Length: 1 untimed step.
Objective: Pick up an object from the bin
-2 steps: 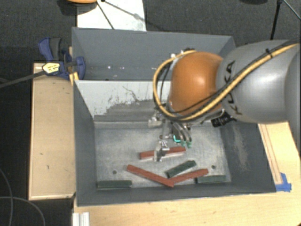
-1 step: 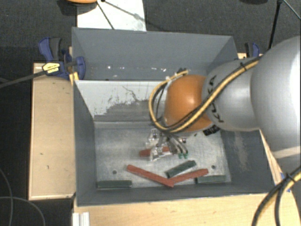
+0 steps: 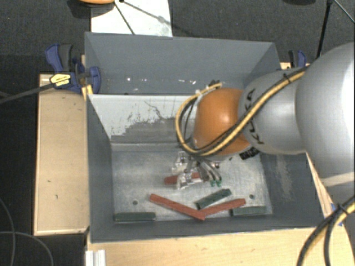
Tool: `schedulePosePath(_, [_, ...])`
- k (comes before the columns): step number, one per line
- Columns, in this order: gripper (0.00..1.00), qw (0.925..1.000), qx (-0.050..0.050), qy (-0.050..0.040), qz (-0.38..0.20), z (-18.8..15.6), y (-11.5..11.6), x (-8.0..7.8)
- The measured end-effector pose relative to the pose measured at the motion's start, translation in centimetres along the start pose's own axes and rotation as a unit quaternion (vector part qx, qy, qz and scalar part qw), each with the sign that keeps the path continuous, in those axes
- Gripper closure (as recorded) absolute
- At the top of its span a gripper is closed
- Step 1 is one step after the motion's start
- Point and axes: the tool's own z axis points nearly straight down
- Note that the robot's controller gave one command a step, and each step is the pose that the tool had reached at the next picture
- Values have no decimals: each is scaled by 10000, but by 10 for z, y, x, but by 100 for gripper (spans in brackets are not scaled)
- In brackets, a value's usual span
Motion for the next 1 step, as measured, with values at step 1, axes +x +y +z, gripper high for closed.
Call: schedulePosePath(1, [100, 10000, -3, 0, -14, 0, 0, 0])
